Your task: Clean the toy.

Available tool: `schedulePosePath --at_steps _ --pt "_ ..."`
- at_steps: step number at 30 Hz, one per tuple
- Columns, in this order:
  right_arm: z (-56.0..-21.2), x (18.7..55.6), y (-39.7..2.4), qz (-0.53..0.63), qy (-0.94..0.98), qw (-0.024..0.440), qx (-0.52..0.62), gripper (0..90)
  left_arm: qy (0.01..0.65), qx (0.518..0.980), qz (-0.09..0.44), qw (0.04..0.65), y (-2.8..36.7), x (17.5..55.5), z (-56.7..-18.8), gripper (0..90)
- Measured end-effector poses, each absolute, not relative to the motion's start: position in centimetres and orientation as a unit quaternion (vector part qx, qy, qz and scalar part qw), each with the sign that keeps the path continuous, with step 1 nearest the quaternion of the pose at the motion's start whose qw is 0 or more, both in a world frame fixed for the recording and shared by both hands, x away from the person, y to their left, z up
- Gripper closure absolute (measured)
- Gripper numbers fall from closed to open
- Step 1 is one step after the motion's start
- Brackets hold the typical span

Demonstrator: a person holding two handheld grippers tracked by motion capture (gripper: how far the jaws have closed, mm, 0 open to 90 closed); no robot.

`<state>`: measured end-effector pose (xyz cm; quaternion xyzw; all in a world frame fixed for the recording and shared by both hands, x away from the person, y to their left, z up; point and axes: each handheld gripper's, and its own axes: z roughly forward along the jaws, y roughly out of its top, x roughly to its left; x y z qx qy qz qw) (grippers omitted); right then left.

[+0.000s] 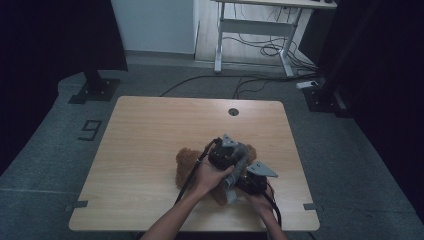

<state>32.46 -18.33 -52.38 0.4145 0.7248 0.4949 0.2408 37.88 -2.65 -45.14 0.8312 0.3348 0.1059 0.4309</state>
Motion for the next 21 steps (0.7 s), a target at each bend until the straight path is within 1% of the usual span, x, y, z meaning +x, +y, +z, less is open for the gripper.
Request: schedulePosePath --at_steps 1,2,3,6,9,12,17,21 --pt "-52.4 32.4 -18.2 0.492 0.724 0.246 0.415 50.4 0.336 0.830 0.107 0.432 -2.3 37.9 -45.1 82.5" --pt "-52.4 32.3 -18.0 0.490 0.723 0.252 0.416 50.7 0.340 0.831 0.110 0.426 -1.2 37.9 -45.2 82.6" --pt "-52.4 32.3 -18.0 0.490 0.723 0.252 0.416 50.7 0.340 0.831 0.110 0.426 -1.2 37.9 -45.2 82.6" --pt "-52.5 32.4 -18.1 0.489 0.722 0.254 0.417 51.3 0.354 0.827 0.123 0.419 1.1 38.0 -45.3 82.7" --pt "-52.5 32.4 -18.2 0.491 0.721 0.253 0.418 51.4 0.376 0.817 0.129 0.417 4.1 38.2 -45.8 82.7" --pt "-52.5 32.4 -18.2 0.493 0.720 0.252 0.419 51.4 0.389 0.812 0.156 0.407 7.2 38.0 -46.1 83.1" --pt "-52.5 32.4 -18.2 0.496 0.718 0.251 0.419 51.4 0.418 0.788 0.157 0.425 11.3 37.9 -46.4 83.2" --pt "-52.5 32.4 -18.3 0.497 0.717 0.250 0.420 51.3 0.442 0.778 0.171 0.412 13.9 37.6 -47.2 83.3"
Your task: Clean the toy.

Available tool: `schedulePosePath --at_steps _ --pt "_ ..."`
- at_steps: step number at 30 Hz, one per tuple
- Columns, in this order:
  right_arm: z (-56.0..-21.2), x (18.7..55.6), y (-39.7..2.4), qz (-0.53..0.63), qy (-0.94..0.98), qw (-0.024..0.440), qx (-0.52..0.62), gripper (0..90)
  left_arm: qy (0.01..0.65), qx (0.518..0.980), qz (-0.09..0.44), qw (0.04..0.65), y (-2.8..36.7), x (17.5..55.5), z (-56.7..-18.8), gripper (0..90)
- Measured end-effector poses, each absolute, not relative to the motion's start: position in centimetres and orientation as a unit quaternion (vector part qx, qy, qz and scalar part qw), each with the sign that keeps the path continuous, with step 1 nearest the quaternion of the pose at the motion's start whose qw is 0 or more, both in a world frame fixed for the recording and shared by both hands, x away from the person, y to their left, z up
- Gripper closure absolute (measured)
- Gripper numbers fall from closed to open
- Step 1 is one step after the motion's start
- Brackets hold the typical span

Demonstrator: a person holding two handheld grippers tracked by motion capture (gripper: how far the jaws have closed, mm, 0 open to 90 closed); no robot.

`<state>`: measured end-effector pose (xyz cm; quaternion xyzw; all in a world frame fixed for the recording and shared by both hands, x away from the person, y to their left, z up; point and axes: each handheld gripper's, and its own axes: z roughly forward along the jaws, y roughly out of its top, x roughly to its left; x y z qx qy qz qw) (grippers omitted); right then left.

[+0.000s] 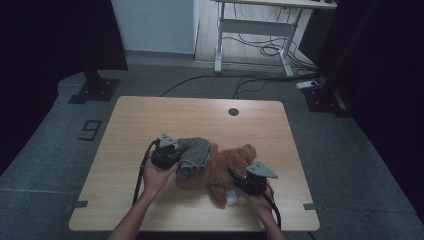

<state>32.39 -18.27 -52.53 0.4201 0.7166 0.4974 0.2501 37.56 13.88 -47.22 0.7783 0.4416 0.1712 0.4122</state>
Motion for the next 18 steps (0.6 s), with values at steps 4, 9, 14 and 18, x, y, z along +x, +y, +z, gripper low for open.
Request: schedulePosePath --at_steps 4,9,14,18 --pt "-52.5 32.5 -18.3 0.497 0.717 0.248 0.422 51.3 0.471 0.781 0.147 0.382 15.5 37.5 -49.9 83.5" --pt "-52.5 32.6 -18.3 0.497 0.716 0.244 0.424 52.3 0.480 0.785 0.098 0.379 15.2 37.5 -52.5 83.7" --pt "-52.3 32.7 -18.2 0.502 0.719 0.245 0.413 55.1 0.475 0.783 0.095 0.390 14.5 37.9 -51.7 84.7" --pt "-52.1 33.3 -18.2 0.511 0.720 0.245 0.402 56.2 0.484 0.774 0.090 0.399 14.3 38.8 -51.3 84.9"
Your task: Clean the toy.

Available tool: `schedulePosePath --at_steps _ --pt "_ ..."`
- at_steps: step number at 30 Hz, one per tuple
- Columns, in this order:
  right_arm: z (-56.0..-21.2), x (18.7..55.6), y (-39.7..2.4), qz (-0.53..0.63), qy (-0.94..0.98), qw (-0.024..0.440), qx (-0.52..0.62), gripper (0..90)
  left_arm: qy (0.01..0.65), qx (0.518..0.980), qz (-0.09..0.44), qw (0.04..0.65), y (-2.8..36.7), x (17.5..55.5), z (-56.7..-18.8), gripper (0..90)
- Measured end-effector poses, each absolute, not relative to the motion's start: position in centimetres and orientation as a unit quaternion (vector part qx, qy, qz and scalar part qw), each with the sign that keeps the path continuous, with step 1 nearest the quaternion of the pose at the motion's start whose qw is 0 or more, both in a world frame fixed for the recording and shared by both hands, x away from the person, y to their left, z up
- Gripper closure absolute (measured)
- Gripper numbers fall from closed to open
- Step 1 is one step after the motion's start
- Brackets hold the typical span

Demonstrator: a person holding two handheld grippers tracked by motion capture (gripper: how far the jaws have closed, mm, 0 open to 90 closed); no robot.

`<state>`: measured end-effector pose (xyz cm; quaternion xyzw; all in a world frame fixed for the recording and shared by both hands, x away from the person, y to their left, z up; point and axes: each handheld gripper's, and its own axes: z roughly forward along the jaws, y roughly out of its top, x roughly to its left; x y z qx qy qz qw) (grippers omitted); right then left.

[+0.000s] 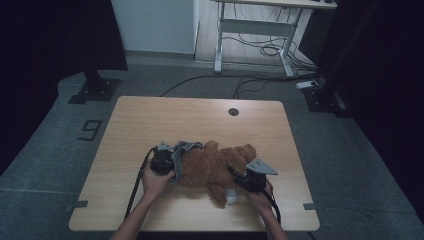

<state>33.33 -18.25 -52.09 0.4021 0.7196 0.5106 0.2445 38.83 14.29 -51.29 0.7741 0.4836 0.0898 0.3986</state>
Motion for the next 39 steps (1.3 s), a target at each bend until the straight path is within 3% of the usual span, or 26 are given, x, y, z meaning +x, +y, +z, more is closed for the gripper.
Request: schedulePosePath --at_steps 8,13,21,28,35,39 --pt "-52.2 36.5 -18.2 0.525 0.702 0.270 0.397 55.8 0.510 0.749 0.101 0.410 14.0 42.0 -51.1 84.7" --pt "-52.7 37.0 -18.4 0.532 0.699 0.269 0.395 55.7 0.515 0.749 0.089 0.408 14.9 42.0 -51.7 84.3" --pt "-53.1 35.9 -18.9 0.539 0.707 0.253 0.382 55.8 0.484 0.732 0.118 0.465 16.0 40.6 -46.5 83.6" --pt "-53.4 35.3 -19.1 0.543 0.708 0.248 0.378 55.8 0.438 0.754 0.118 0.475 11.8 41.6 -43.6 82.8" --pt "-53.8 34.6 -19.3 0.547 0.706 0.256 0.368 55.7 0.413 0.793 0.067 0.444 5.7 42.7 -45.6 81.7" --pt "-53.9 34.5 -19.3 0.543 0.706 0.257 0.375 53.8 0.408 0.804 0.103 0.421 3.9 42.1 -46.4 82.0"
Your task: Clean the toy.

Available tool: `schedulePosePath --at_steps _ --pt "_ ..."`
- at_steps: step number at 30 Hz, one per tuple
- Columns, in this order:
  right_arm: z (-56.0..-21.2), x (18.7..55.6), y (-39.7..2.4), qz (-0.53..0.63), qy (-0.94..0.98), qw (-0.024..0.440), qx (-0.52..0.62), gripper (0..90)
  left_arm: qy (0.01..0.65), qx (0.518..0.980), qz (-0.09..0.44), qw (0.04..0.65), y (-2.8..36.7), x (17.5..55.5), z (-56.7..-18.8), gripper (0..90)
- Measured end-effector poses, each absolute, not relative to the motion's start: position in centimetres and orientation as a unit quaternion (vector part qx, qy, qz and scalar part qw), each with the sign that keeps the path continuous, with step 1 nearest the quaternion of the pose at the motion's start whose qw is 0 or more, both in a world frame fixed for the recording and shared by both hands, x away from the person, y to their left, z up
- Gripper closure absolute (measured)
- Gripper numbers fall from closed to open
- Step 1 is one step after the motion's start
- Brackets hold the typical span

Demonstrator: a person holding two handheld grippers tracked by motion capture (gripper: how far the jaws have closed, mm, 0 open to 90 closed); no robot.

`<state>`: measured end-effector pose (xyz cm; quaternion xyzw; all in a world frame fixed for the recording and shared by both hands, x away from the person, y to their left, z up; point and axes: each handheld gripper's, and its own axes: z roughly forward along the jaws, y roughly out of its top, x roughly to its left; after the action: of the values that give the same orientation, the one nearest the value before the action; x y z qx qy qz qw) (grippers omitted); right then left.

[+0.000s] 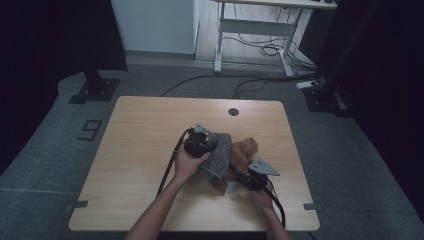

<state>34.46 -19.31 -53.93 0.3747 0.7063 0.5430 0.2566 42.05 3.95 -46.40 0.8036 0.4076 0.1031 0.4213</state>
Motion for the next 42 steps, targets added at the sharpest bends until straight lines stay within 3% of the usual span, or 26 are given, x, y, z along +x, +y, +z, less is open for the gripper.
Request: schedulePosePath --at_steps 6,15,25,27,29,30,34,42 --pt "-53.7 34.2 -19.2 0.543 0.705 0.254 0.378 46.6 0.416 0.783 0.089 0.454 5.5 40.8 -47.6 82.4" --pt "-52.8 33.5 -19.9 0.538 0.713 0.226 0.388 25.7 0.392 0.777 0.112 0.479 6.1 38.3 -48.3 83.3" --pt "-50.8 32.8 -21.1 0.544 0.711 0.208 0.395 14.2 0.369 0.769 0.152 0.499 6.3 35.3 -49.0 83.4" --pt "-51.0 33.1 -20.9 0.535 0.717 0.200 0.399 15.7 0.366 0.768 0.160 0.501 6.2 34.9 -49.1 83.3" --pt "-51.8 33.5 -20.4 0.537 0.730 0.165 0.390 31.4 0.368 0.765 0.165 0.502 6.2 34.7 -49.3 83.4" --pt "-52.0 33.4 -20.2 0.537 0.729 0.170 0.389 37.2 0.367 0.765 0.166 0.503 6.3 34.7 -49.3 83.4" --pt "-51.9 33.0 -20.3 0.526 0.741 0.169 0.382 51.3 0.369 0.763 0.161 0.506 6.3 34.6 -49.0 83.5" --pt "-52.5 32.2 -20.3 0.528 0.734 0.192 0.381 57.2 0.356 0.778 0.157 0.494 4.1 34.9 -45.5 83.5"
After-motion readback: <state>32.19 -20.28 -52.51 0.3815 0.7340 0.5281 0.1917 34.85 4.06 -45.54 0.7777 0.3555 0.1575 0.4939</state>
